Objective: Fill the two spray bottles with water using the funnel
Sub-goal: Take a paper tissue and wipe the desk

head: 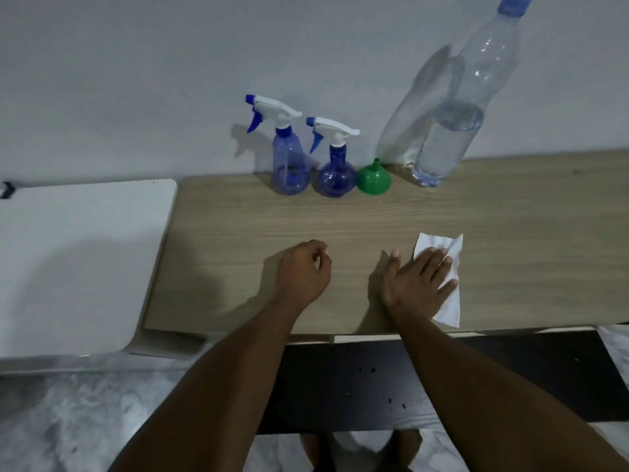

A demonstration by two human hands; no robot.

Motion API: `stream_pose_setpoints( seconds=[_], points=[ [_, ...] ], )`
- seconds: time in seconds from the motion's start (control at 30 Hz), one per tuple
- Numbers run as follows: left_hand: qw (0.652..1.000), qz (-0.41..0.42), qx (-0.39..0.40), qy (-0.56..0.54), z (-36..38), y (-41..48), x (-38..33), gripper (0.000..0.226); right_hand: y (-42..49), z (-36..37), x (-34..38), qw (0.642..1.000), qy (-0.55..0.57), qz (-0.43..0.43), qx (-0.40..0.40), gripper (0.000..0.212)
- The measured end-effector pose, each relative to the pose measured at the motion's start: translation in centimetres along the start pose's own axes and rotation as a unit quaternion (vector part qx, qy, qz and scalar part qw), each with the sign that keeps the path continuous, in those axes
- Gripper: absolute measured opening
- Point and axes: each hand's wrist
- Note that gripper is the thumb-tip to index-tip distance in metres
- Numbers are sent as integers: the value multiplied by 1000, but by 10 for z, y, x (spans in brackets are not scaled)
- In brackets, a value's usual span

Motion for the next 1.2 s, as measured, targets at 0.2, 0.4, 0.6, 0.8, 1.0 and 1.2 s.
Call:
stream_pose_setpoints(
  seconds=[0.2, 0.4, 0.6, 0.8, 1.0, 1.2],
  points=[
    [993, -89, -77, -22, -64, -6, 52, 20, -54, 32, 75, 1000, 20, 10, 14, 87],
    [981, -154, -116, -31, -106, -20, 108, 21, -105, 67, 143, 993, 1, -109, 50, 86],
    [976, -176, -128, -25, -115, -34, 117, 22, -125, 83, 147, 917, -97, -366, 122, 82],
    [971, -190, -140, -30, -96, -46, 88, 22, -99, 60, 86, 738, -135, -645, 143, 74],
    [974, -168, -148, -25, -57, -63, 43, 20, -69, 32, 20, 678, -153, -706, 138, 81],
    [979, -166, -112, -42, -4, -91, -14, 18, -39, -9, -56, 683, -152, -701, 140, 84]
  ],
)
Point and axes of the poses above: each hand's wrist, its own y-axis towards the middle knuckle, its own z-axis out of the palm, x = y × z, and after that the axes turned 1 degree about -z, right-handed
